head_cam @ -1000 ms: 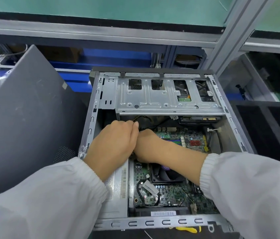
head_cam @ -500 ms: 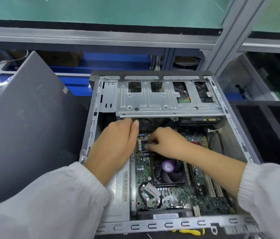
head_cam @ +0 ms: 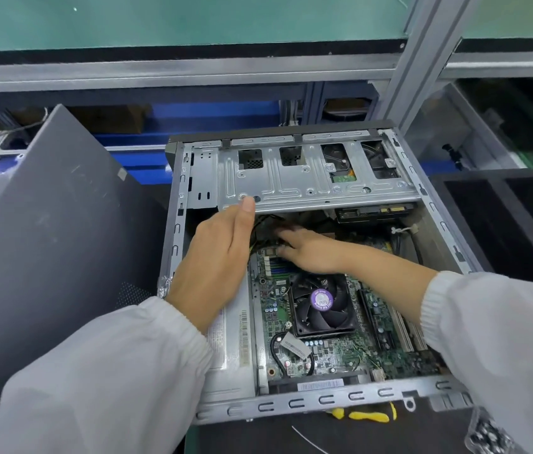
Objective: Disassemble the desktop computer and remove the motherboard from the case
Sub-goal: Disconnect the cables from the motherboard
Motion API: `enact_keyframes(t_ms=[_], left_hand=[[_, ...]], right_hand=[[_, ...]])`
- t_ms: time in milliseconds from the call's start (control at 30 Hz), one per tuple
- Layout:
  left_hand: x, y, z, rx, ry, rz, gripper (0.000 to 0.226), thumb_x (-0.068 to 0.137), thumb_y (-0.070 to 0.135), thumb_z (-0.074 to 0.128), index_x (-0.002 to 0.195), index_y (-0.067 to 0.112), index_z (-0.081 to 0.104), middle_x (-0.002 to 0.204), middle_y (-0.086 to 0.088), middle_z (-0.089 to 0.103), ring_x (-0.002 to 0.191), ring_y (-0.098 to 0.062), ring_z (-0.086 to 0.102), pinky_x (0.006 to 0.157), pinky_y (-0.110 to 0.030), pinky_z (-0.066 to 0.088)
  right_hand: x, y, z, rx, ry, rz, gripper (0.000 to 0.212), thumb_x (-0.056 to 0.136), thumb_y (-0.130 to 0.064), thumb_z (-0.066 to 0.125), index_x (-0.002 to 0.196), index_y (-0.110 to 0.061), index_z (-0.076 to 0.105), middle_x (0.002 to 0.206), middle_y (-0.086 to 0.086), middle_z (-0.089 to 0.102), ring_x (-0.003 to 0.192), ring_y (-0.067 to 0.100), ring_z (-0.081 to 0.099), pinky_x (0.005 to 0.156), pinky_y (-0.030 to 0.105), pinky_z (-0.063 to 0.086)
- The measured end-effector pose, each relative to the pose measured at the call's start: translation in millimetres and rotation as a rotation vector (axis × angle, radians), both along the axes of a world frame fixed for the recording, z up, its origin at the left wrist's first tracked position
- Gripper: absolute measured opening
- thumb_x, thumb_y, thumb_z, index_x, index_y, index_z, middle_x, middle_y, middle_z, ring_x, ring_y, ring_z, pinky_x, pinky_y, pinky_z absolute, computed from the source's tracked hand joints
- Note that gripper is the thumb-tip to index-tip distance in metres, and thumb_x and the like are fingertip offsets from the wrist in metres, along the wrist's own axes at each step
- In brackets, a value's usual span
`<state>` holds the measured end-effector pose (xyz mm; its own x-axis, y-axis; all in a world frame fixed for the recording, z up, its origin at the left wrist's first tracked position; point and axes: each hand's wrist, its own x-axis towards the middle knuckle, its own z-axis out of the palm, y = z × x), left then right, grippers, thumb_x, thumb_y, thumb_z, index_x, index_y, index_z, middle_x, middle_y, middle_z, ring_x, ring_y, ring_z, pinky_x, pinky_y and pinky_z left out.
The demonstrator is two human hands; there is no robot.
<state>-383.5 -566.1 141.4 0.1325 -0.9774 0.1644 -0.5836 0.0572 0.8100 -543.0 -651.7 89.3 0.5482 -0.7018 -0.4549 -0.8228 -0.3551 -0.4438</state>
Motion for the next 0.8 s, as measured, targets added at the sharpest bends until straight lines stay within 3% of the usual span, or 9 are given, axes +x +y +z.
enact_keyframes(t_ms=[67,100,200,267,333,433,567,667,800], left_hand=[[-1,1,0,0.003,-0.015,-0.012,0.077,0.089,0.071,0.013,0.079,0.008,0.057,0.071,-0.006,0.059,0.069,-0.014,0.056,0.073,-0.039,0.049],[-1,0,0,0.005,-0.02,-0.016,0.077,0.09,0.07,0.014,0.079,0.008,0.057,0.071,-0.006,0.059,0.069,-0.014,0.056,0.073,-0.039,0.049],[-1,0,1,0.013,-0.053,-0.023,0.078,0.091,0.068,0.014,0.08,0.004,0.056,0.072,-0.009,0.059,0.07,-0.019,0.056,0.073,-0.043,0.049],[-2,1,1,0.02,-0.08,-0.023,0.079,0.091,0.069,0.013,0.081,0.005,0.057,0.073,-0.01,0.059,0.07,-0.02,0.057,0.074,-0.043,0.049],[-4,1,2,0.033,-0.112,-0.031,0.079,0.091,0.07,0.012,0.081,0.007,0.057,0.072,-0.008,0.06,0.07,-0.019,0.058,0.074,-0.042,0.05],[-6,3,4,0.066,-0.146,-0.034,0.081,0.089,0.071,0.013,0.083,0.005,0.059,0.075,-0.009,0.062,0.072,-0.021,0.059,0.075,-0.044,0.051],[-9,5,5,0.084,-0.216,-0.051,0.08,0.091,0.069,0.012,0.081,0.005,0.059,0.073,-0.013,0.062,0.069,-0.024,0.059,0.071,-0.048,0.051],[-8,4,4,0.105,-0.243,-0.026,0.075,0.093,0.065,0.014,0.078,0.006,0.058,0.071,-0.011,0.062,0.068,-0.023,0.059,0.071,-0.047,0.05],[-6,0,3,0.104,-0.26,-0.013,0.076,0.094,0.062,0.015,0.077,0.002,0.058,0.07,-0.015,0.061,0.066,-0.025,0.059,0.07,-0.047,0.049]], right_hand=[[-17,12,0,-0.062,0.05,0.072,0.053,0.102,-0.029,0.035,0.15,-0.015,0.018,0.157,0.009,0.011,0.144,0.025,0.014,0.116,0.032,0.015],[-26,18,4,-0.079,0.014,0.094,0.05,0.102,-0.026,0.036,0.149,-0.013,0.023,0.157,0.009,0.013,0.144,0.023,0.015,0.116,0.029,0.014],[-54,28,29,-0.164,-0.091,0.107,0.037,0.1,-0.026,0.041,0.131,-0.011,0.053,0.138,0.005,0.046,0.128,0.018,0.042,0.109,0.027,0.029],[-72,34,46,-0.236,-0.098,0.154,0.027,0.098,-0.031,0.045,0.117,-0.02,0.061,0.117,-0.004,0.054,0.11,0.013,0.052,0.097,0.03,0.04],[-83,43,59,-0.279,-0.103,0.284,0.019,0.096,-0.033,0.05,0.109,-0.025,0.061,0.107,-0.008,0.054,0.102,0.009,0.05,0.09,0.031,0.042],[-84,56,64,-0.418,-0.133,0.631,0.019,0.092,-0.029,0.059,0.109,-0.022,0.063,0.111,-0.006,0.058,0.109,0.013,0.05,0.097,0.034,0.042],[-65,59,52,-0.485,-0.11,1.004,0.031,0.092,-0.031,0.053,0.122,-0.029,0.056,0.128,-0.015,0.054,0.13,0.011,0.036,0.115,0.038,0.017],[-41,60,38,-0.527,-0.054,1.218,0.029,0.089,-0.032,0.055,0.117,-0.029,0.06,0.118,-0.016,0.059,0.128,0.014,0.039,0.116,0.047,-0.003],[-26,62,21,-0.551,-0.039,1.38,0.019,0.087,-0.031,0.055,0.102,-0.03,0.066,0.106,-0.011,0.06,0.12,0.017,0.043,0.114,0.056,-0.002]])
